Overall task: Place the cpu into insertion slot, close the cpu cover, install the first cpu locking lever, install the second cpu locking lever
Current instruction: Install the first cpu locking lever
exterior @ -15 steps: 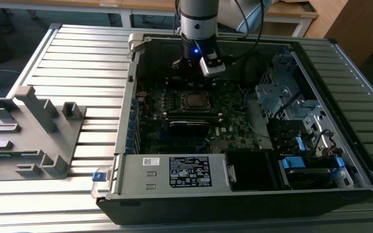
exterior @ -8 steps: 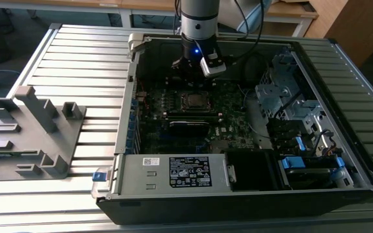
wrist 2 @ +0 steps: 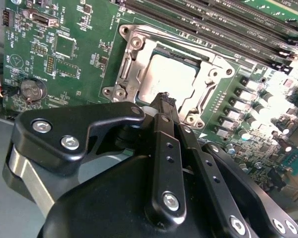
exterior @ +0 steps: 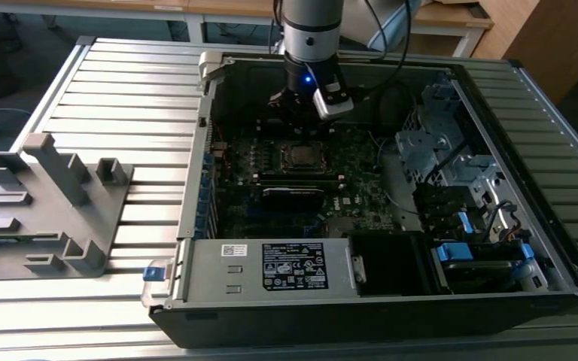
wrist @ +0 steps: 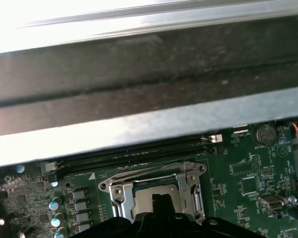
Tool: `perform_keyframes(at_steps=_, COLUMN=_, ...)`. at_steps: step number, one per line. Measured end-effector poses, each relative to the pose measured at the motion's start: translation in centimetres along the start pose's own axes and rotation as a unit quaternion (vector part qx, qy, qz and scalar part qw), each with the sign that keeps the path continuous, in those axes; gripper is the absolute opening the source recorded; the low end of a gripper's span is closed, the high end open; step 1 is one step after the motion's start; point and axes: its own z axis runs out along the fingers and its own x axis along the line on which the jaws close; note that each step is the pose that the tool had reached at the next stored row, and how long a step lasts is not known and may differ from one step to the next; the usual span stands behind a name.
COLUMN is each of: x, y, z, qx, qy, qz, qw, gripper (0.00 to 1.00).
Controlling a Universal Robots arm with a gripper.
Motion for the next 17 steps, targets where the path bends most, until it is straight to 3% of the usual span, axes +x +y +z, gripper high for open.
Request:
perform_keyframes(at_steps=8, x=-0.1, y=-0.41, z=0.03, qx=0.0, qy=0.0, qz=0.0, qw=1.0, gripper=0.11)
perform_keyframes(at_steps=17, x=-0.3, y=-1.6, z=0.07, qx=-0.001, qy=0.0001, qz=-0.001, qw=1.0, gripper=0.11)
